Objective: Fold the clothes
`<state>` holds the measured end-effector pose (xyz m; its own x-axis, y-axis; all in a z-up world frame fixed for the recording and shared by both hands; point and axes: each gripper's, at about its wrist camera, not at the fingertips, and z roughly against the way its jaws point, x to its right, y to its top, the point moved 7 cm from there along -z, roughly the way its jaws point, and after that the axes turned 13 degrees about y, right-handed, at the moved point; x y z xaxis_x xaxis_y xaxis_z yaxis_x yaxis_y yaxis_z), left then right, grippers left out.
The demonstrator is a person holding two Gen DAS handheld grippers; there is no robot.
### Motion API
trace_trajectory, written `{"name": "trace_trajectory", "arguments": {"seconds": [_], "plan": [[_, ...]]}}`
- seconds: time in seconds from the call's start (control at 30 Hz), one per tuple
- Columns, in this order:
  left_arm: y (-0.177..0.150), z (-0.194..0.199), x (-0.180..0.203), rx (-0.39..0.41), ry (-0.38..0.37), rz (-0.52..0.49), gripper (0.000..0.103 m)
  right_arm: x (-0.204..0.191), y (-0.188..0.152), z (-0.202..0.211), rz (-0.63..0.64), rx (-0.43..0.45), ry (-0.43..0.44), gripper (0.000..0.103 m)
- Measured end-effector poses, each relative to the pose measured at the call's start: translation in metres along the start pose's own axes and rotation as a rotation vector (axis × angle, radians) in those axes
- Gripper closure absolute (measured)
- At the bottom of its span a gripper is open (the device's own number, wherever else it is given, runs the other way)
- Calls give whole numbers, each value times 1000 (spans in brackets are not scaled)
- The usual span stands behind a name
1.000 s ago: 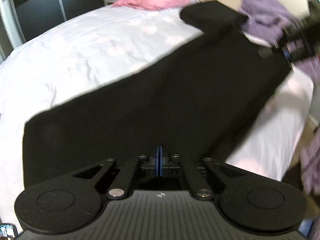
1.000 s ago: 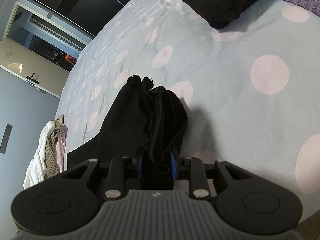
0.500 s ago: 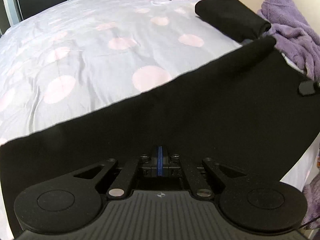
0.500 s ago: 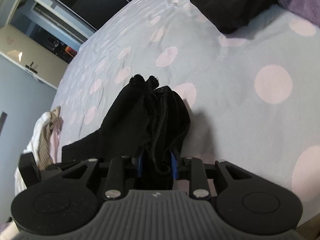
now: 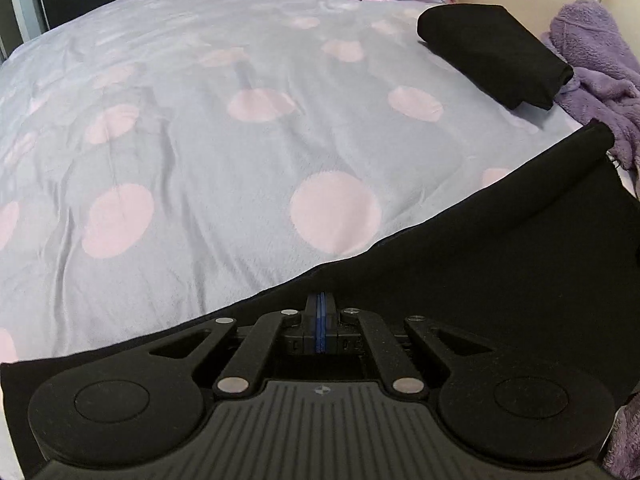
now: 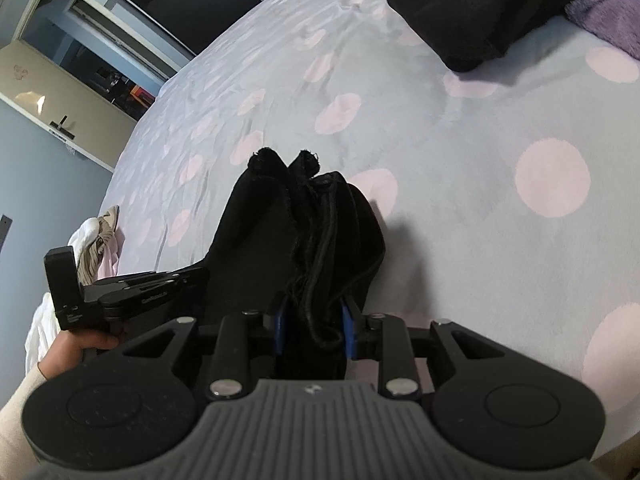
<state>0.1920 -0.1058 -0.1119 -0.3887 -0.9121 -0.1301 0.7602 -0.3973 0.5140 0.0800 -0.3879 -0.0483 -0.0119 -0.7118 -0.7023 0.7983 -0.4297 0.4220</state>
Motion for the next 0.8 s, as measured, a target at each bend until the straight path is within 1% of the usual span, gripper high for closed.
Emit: {"name": "trace_trajectory", "arguments": {"seconds": [0.1,0.2,0.27,0.37,0.47,0.57,0.67,0.8], "plan": [[2,-2,2,-1,0,14,103,-1,0,0,-1,3,4,73],[-3,15,-2,21,-6,21,103,-7,0,5,-20,20,43,73],[-9,28,-3,34,-21,21,103,-21,2,10,-3,33,81,73],[-22,52,-12,46,-33,18,103,-48,5,15,37,51,139,73],[-31,79,-33,61,-19,31,103,-77,7,14,69,61,195,73],[-34,108,-59,84,11,69,103,-110,9,8,97,59,265,73],[-33,135,-86,110,33,115,103,-149,8,-4,138,36,332,75],[-36,165,-112,138,45,144,103,-198,-1,-33,209,-22,386,77]]}}
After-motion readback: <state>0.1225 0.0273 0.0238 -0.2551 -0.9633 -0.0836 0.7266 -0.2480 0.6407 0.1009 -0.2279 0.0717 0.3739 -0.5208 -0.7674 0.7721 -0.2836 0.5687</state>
